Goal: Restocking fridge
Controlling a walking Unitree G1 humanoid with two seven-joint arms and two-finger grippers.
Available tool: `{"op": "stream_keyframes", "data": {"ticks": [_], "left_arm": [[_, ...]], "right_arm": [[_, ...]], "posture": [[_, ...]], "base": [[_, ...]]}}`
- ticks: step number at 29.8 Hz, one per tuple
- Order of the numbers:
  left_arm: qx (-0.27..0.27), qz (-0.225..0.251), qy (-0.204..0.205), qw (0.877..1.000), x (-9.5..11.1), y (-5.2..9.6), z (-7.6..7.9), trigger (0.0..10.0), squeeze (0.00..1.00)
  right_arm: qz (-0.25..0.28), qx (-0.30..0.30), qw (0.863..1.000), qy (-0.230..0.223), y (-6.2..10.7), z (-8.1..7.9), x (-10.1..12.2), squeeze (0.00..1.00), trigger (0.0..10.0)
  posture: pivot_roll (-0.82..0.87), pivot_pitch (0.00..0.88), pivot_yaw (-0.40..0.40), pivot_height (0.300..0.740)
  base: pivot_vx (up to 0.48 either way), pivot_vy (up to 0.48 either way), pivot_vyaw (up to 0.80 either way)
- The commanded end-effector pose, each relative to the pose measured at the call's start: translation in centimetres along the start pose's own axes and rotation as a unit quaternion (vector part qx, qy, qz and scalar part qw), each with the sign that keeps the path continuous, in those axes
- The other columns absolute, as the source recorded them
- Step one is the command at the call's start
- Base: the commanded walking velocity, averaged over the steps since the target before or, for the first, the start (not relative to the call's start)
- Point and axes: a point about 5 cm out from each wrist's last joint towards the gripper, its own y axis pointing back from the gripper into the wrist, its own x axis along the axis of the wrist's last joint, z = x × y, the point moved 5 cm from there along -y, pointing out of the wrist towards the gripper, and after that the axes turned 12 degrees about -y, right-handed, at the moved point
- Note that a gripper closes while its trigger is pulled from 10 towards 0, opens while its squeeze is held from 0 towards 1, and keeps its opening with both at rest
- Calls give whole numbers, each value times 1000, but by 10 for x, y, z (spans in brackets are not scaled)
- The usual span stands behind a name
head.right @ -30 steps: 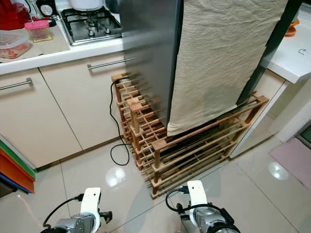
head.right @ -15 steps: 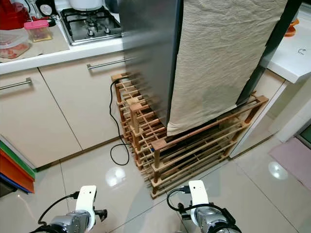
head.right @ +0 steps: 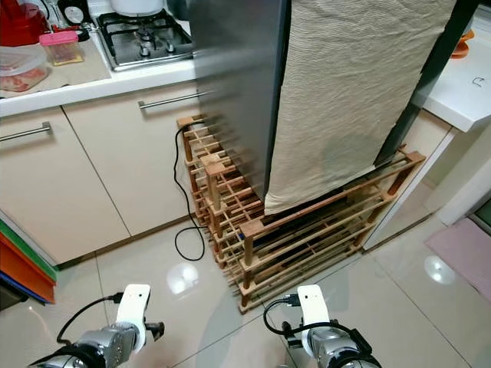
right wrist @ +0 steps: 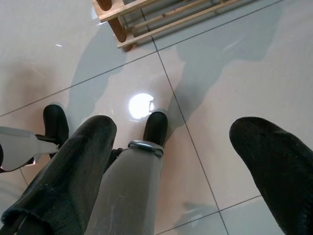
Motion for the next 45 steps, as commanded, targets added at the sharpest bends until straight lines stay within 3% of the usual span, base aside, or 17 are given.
{"op": "stream_keyframes", "data": {"ticks": [1, 45], "left_arm": [[13, 4, -17, 1000, 6, 1, -11, 10000, 0], [13, 8, -68, 998, 8, 1, -15, 10000, 0]], "right_arm": [[10, -4, 1000, -1, 0, 2, 7, 0, 10000], [12, -4, 1000, 9, 0, -3, 8, 0, 10000]], "posture": [[-70, 16, 12, 740], [-84, 9, 18, 740]], "base": [[0, 0, 0], [0, 0, 0]]}}
